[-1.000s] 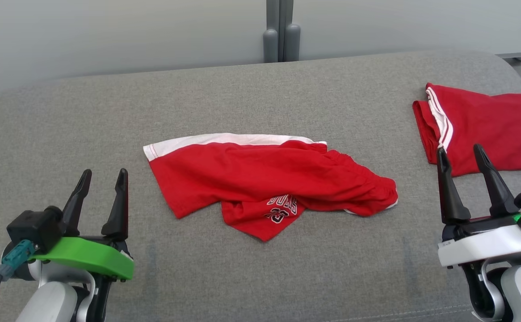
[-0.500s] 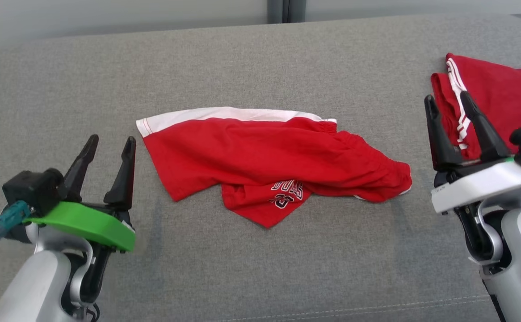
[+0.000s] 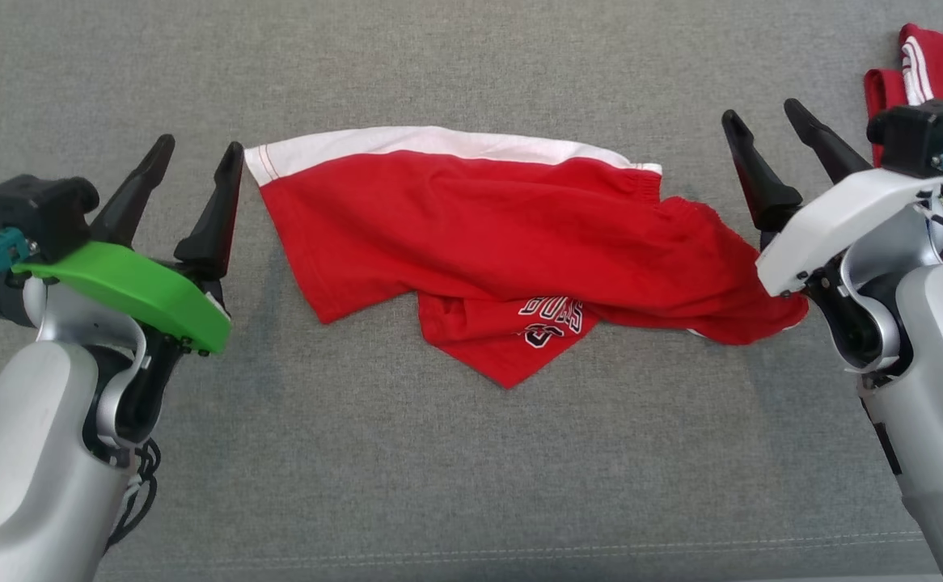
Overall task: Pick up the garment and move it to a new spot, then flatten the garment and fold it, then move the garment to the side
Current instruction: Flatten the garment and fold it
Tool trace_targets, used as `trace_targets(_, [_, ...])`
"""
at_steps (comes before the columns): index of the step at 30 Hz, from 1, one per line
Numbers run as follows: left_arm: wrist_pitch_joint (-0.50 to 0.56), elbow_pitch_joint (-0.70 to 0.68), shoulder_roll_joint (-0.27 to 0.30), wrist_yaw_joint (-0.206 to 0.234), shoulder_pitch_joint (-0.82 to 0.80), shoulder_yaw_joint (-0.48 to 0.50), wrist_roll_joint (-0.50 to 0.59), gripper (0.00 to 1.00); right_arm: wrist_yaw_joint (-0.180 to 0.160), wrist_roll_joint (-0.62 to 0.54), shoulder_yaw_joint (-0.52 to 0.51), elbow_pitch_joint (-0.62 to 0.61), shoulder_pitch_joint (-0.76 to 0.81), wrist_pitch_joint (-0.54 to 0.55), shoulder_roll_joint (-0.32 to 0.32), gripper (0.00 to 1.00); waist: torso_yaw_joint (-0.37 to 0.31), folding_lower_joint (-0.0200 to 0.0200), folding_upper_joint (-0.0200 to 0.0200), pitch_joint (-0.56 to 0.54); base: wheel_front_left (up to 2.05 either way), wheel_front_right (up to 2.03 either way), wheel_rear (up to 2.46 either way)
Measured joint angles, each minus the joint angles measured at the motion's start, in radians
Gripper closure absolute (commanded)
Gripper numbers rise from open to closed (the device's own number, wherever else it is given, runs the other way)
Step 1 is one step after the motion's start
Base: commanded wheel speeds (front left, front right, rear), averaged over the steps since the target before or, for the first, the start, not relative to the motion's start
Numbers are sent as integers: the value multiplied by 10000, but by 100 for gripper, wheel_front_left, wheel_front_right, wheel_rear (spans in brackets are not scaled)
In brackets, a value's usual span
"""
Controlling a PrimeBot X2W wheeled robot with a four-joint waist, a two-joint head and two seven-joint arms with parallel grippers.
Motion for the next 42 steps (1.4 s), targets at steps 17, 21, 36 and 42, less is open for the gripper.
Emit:
trace_targets(17, [771,2259,-155,-662,-1746,-416,8,0,531,566,897,1693,-1713,2447,543,0,330,0,0,1194,0,0,0])
trace_targets(21, [857,2679,-198,-794,-2097,-483,8,0,619,625,1057,1965,-1955,2750,675,0,254,0,0,1318,0,0,0])
trace_targets(36, [1741,4261,-510,-1235,-2845,-775,-420,0,880,746,1310,2487,-2552,3162,869,100,-185,0,0,1512,0,0,0])
trace_targets(42, [1783,4625,-704,-1369,-3088,-955,-552,100,1030,742,1383,2566,-2701,2836,876,100,-238,0,0,1502,0,0,0])
